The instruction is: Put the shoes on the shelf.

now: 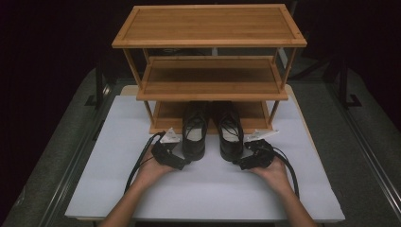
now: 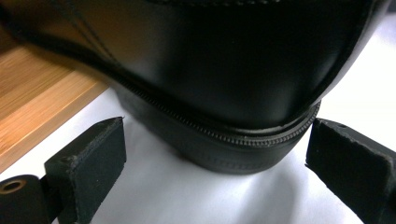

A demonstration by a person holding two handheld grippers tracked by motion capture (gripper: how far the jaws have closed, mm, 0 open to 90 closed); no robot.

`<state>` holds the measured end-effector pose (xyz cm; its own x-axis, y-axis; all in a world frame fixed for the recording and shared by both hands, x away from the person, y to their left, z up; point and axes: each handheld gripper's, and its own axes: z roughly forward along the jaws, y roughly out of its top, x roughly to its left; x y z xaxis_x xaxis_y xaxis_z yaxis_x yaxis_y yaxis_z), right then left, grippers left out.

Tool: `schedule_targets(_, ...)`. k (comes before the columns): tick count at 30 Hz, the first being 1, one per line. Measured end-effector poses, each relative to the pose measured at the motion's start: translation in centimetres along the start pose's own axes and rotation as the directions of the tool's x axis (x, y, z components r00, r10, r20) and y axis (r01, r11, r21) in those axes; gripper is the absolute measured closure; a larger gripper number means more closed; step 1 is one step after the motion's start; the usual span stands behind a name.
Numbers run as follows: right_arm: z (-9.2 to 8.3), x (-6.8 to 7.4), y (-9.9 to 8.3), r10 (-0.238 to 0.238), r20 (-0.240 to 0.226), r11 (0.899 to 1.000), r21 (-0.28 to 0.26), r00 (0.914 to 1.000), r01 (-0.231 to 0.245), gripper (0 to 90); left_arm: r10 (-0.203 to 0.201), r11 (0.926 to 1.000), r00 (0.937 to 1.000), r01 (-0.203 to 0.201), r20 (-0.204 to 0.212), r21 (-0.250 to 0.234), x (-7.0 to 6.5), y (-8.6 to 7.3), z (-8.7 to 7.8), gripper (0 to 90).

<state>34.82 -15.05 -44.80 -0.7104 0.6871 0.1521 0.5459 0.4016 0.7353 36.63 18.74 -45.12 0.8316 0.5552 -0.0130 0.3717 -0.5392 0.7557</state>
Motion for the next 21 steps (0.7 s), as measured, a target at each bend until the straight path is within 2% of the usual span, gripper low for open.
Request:
schedule_targets(2, 0.6, 0.0, -0.1, -0.01, -0.011, 1.0, 0.021, 0.9999, 0.01, 10.5, 0.006, 1.0, 1.0, -0.006, 0.005, -0.002, -0.1, 0.1, 0.3, 4.7)
schedule_targets(4, 0.9, 0.1, -0.1, -0.016, -0.001, 0.999, 0.034, 0.9999, 0.016, 10.3, 0.019, 0.9998, 0.9998, -0.019, 0.004, 0.004, -0.2, 0.3, 0.4, 5.1)
schedule_targets(7, 1.1, 0.2, 0.0, -0.009, -0.009, 1.0, 0.024, 0.9999, 0.01, 10.7, 0.02, 0.9998, 0.9998, -0.02, -0.003, 0.003, -0.4, 0.6, 0.6, 4.7)
schedule_targets(12, 1.7, 0.9, 0.4, -0.024, -0.015, 1.0, 0.012, 0.9996, 0.024, 13.6, 0.017, 0.9999, 0.9998, -0.017, 0.006, -0.003, -0.8, 0.9, 1.1, 5.6)
schedule_targets(14, 1.9, 1.2, 0.6, -0.024, -0.023, 1.0, -0.004, 0.9995, 0.024, 13.8, 0.026, 0.9996, 0.9997, -0.026, 0.005, 0.008, -0.9, 1.0, 1.2, 6.3)
schedule_targets(16, 2.2, 1.6, 0.9, -0.037, 0.006, 0.999, 0.0, 0.9993, 0.037, 13.8, 0.03, 0.9994, 0.9995, -0.03, -0.005, 0.017, -0.9, 1.0, 1.4, 6.1)
schedule_targets(21, 2.2, 1.6, 0.8, -0.013, 0.006, 1.0, -0.017, 0.9999, 0.013, 15.7, 0.02, 0.9996, 0.9997, -0.02, -0.01, 0.02, -0.9, 1.0, 1.4, 7.8)
